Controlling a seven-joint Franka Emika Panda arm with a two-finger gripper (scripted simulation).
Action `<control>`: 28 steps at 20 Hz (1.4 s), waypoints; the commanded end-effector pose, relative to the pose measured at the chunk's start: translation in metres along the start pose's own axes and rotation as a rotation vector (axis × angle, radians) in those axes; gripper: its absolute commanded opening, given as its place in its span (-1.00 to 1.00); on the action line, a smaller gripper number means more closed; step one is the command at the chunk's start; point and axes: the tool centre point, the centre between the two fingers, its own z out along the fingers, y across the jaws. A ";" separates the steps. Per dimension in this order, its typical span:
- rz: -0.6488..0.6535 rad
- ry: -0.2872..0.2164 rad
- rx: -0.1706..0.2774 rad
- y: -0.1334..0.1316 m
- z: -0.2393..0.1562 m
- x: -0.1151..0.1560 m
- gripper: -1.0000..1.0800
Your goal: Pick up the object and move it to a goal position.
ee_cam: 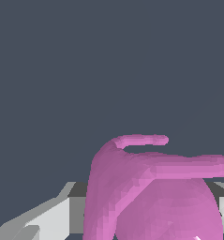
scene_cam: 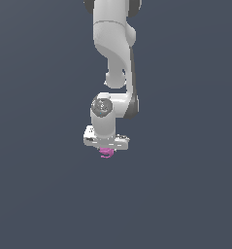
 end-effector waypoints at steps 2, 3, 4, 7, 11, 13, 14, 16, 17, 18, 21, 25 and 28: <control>0.000 0.001 0.000 0.000 -0.007 -0.003 -1.00; 0.000 0.001 0.000 0.000 -0.010 -0.005 -1.00; 0.000 0.001 0.000 0.000 -0.014 -0.006 -1.00; 0.000 0.001 0.000 0.000 -0.027 -0.012 -1.00; 0.000 0.001 0.000 -0.001 -0.050 -0.023 -1.00; 0.000 0.001 0.000 -0.001 -0.064 -0.030 -1.00; 0.000 0.001 0.000 -0.001 -0.071 -0.034 -1.00; 0.000 0.001 0.000 -0.001 -0.088 -0.042 -1.00; 0.000 0.001 0.000 -0.001 -0.096 -0.046 -1.00; 0.000 0.001 0.000 -0.001 -0.104 -0.050 -1.00; 0.000 0.001 0.000 -0.001 -0.130 -0.061 -1.00; 0.000 0.001 0.000 -0.002 -0.165 -0.077 -1.00; 0.000 0.001 0.000 -0.002 -0.192 -0.090 -1.00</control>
